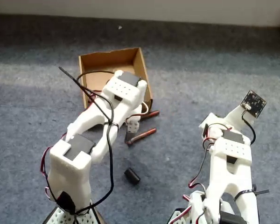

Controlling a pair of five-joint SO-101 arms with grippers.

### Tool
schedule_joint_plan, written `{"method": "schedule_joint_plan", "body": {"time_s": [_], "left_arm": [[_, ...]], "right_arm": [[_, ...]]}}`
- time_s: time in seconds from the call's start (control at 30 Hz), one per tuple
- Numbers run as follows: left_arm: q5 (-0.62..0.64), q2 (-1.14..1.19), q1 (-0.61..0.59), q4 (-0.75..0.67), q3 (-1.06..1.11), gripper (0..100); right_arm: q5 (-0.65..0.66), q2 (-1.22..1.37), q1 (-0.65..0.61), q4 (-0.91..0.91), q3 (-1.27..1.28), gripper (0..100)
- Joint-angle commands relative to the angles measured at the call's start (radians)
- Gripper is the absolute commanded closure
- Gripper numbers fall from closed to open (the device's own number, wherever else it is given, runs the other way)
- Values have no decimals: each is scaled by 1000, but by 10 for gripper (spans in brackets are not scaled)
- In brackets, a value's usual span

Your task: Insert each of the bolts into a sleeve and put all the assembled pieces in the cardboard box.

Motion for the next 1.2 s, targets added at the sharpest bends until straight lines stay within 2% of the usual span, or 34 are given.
{"method": "schedule_joint_plan", "body": {"time_s": [0.0, 0.13, 0.23, 0.33, 0.43, 0.53, 0.63, 1.17], "left_arm": [[-75, -128, -71, 12, 22, 867], [-169, -214, -73, 12, 62, 867], [-285, -265, -39, -38, 110, 867], [-453, -285, 1, -141, 196, 867], [-578, -285, 36, -307, 312, 867], [-591, -289, 48, -468, 410, 867], [-589, -294, 42, -549, 441, 867], [-586, -295, 73, -532, 328, 867]], "right_arm": [[-2, -47, 5, -19, -50, 994], [-2, -47, 5, -19, -50, 994], [0, -47, 5, -19, -50, 994], [0, -47, 5, -19, -50, 994], [0, -47, 5, -19, -50, 994], [0, -47, 5, -19, -50, 994], [0, -47, 5, -19, -50, 994], [0, -47, 4, -19, -51, 994]]}}
